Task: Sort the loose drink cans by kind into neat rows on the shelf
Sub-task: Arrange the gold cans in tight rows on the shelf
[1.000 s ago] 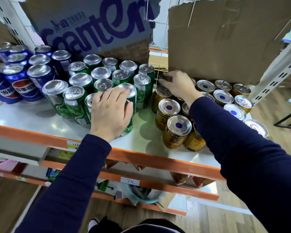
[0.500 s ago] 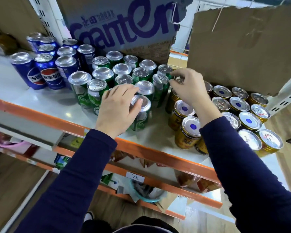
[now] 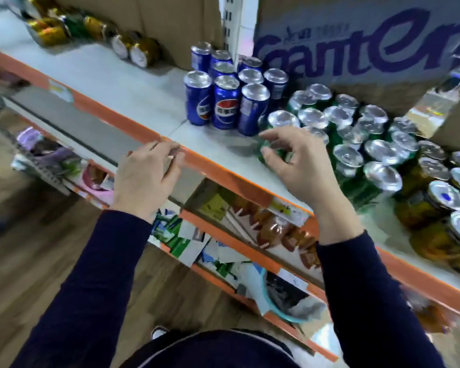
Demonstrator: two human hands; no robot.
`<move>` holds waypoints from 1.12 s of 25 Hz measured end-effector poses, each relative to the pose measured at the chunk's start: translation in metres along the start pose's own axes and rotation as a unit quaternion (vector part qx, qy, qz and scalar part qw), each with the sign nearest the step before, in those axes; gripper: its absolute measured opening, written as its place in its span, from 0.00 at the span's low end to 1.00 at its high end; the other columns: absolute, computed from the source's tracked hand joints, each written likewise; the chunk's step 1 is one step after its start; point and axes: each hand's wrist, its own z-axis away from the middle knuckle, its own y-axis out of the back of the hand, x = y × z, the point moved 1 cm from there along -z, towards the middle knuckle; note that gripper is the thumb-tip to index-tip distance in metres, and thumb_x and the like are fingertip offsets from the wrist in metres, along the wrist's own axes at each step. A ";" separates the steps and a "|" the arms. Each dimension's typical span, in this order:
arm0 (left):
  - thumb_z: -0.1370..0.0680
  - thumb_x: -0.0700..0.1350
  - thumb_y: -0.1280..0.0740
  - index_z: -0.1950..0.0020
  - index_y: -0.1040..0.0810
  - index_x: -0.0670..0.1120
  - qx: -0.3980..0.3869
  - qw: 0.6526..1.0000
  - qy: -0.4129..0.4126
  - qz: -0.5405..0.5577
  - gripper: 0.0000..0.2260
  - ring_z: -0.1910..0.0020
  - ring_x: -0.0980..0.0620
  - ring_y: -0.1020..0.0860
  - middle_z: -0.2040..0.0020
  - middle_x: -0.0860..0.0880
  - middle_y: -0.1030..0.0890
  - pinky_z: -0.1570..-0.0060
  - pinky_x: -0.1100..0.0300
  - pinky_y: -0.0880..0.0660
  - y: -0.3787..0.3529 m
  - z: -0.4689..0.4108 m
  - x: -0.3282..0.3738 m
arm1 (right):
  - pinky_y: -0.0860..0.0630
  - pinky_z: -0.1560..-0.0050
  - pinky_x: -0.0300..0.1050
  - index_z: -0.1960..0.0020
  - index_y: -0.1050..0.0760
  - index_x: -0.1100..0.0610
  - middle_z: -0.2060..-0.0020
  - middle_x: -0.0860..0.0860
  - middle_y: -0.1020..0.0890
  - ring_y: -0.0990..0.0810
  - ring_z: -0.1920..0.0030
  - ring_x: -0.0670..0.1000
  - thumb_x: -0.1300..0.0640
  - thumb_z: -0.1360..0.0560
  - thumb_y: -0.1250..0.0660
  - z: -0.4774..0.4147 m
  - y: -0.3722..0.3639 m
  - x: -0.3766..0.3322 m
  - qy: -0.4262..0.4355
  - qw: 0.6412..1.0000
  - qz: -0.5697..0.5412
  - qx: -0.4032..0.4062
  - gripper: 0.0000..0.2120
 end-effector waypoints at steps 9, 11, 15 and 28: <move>0.20 0.46 0.37 0.47 0.18 0.47 -0.033 0.992 0.123 -0.020 0.09 0.58 0.45 0.20 0.56 0.47 0.16 0.59 0.54 0.27 0.056 0.046 -0.194 | 0.27 0.49 0.39 0.43 0.21 0.55 0.52 0.47 0.20 0.22 0.53 0.46 0.57 0.25 0.31 -0.042 -0.186 -0.098 -0.027 0.983 -0.046 -0.176 0.11; 0.21 0.46 0.36 0.46 0.18 0.48 -0.042 0.987 0.151 -0.015 0.09 0.58 0.47 0.20 0.55 0.48 0.17 0.60 0.56 0.29 0.059 0.049 -0.228 | 0.26 0.47 0.42 0.41 0.21 0.55 0.49 0.49 0.18 0.21 0.51 0.47 0.57 0.25 0.32 -0.060 -0.217 -0.108 -0.028 0.978 -0.046 -0.200 0.12; 0.21 0.45 0.35 0.48 0.18 0.46 -0.049 0.983 0.175 -0.014 0.08 0.56 0.45 0.20 0.55 0.47 0.16 0.59 0.53 0.26 0.061 0.024 -0.292 | 0.28 0.49 0.35 0.41 0.21 0.54 0.49 0.48 0.18 0.22 0.51 0.44 0.57 0.25 0.31 -0.110 -0.281 -0.123 -0.017 0.974 -0.072 -0.212 0.12; 0.21 0.46 0.35 0.45 0.19 0.46 0.006 0.982 0.179 -0.063 0.09 0.56 0.48 0.20 0.54 0.48 0.17 0.62 0.60 0.32 0.083 -0.203 -0.496 | 0.26 0.50 0.39 0.46 0.20 0.53 0.53 0.46 0.18 0.21 0.54 0.45 0.57 0.25 0.33 -0.380 -0.464 -0.173 0.029 0.974 -0.139 -0.177 0.09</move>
